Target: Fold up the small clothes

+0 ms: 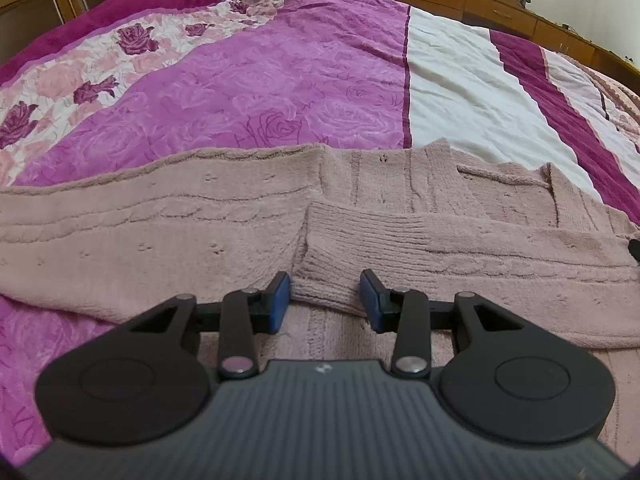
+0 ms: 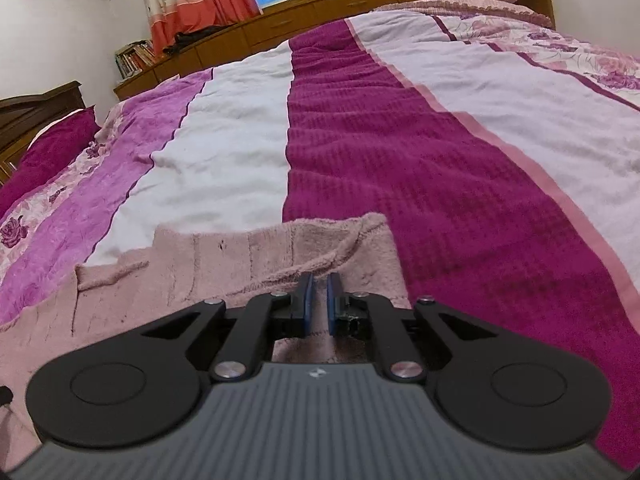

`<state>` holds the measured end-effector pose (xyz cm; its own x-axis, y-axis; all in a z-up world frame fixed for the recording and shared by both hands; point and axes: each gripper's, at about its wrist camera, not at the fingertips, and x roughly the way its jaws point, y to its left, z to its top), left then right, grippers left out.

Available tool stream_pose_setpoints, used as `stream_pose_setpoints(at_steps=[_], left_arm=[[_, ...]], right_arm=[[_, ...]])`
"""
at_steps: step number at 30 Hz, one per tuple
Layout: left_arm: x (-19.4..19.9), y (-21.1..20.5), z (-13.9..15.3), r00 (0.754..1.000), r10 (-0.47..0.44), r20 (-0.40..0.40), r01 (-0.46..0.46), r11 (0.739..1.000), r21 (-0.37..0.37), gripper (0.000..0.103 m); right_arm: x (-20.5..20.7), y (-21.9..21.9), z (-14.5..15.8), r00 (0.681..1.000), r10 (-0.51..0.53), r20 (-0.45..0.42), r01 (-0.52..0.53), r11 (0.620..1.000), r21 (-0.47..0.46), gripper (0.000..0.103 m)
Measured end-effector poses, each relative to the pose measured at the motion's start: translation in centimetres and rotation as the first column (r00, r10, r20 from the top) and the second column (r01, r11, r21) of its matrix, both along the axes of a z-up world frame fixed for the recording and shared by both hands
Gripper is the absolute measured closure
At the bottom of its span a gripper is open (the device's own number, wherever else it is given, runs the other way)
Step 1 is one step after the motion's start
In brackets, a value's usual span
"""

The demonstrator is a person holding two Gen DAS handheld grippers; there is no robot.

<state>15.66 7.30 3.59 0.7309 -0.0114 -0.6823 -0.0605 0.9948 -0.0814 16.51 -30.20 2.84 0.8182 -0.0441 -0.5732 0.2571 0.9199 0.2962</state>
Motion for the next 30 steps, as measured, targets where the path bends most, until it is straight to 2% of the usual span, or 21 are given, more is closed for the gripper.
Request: stream_pose_setpoints(at_steps=[3, 5, 7, 10, 14, 16, 17, 18, 22, 27, 30], left_arm=[[-0.4, 0.5, 0.7, 1.000, -0.002, -0.008, 0.002, 1.000, -0.023, 0.062], [-0.8, 1.0, 1.4, 1.000, -0.007, -0.013, 0.006, 0.999, -0.032, 0.062], [-1.3, 1.5, 2.1, 1.000, -0.008, -0.013, 0.007, 0.999, -0.032, 0.062], [-2.3, 2.5, 3.5, 1.000, -0.004, -0.007, 0.004, 1.000, -0.017, 0.062], [-3.7, 4.5, 5.1, 1.000, 0.022, 0.005, -0.022, 1.000, 0.015, 0.062], [-4.4, 5.7, 5.7, 0.999, 0.049, 0.010, -0.049, 0.998, 0.029, 0.052], [-4.7, 6.4, 5.9, 0.998, 0.065, 0.014, -0.065, 0.997, 0.033, 0.041], [-4.9, 7.0, 6.0, 0.997, 0.082, 0.017, -0.082, 0.996, 0.038, 0.037], [-5.8, 9.7, 6.0, 0.987, 0.157, 0.008, -0.158, 0.987, 0.044, 0.037], [-7.0, 13.1, 5.6, 0.974, 0.225, 0.007, -0.226, 0.974, 0.031, 0.037], [-7.4, 15.4, 5.0, 0.959, 0.284, -0.007, -0.284, 0.959, 0.001, 0.037]], right_arm=[[-1.5, 0.2, 0.9, 0.999, -0.026, 0.019, 0.026, 0.999, 0.029, 0.088], [-3.1, 0.5, 1.7, 0.999, -0.020, 0.046, 0.017, 0.999, 0.047, 0.077], [-4.8, 1.2, 2.4, 0.998, -0.008, 0.065, 0.005, 0.999, 0.041, 0.052], [-7.4, 2.3, 3.5, 0.995, 0.025, 0.091, -0.028, 0.999, 0.031, 0.037], [-10.9, 4.3, 4.5, 0.990, 0.084, 0.111, -0.088, 0.995, 0.037, 0.027], [-12.8, 5.5, 4.9, 0.985, 0.117, 0.128, -0.122, 0.992, 0.026, 0.021], [-13.6, 6.1, 5.0, 0.982, 0.130, 0.138, -0.133, 0.991, 0.017, 0.018], [-14.4, 6.6, 5.0, 0.980, 0.140, 0.142, -0.142, 0.990, 0.005, 0.015], [-16.9, 9.0, 4.6, 0.978, 0.159, 0.133, -0.155, 0.987, -0.040, 0.014], [-19.5, 11.2, 4.4, 0.973, 0.195, 0.119, -0.191, 0.981, -0.046, 0.010], [-20.8, 12.0, 4.3, 0.973, 0.199, 0.115, -0.193, 0.979, -0.064, 0.008]])
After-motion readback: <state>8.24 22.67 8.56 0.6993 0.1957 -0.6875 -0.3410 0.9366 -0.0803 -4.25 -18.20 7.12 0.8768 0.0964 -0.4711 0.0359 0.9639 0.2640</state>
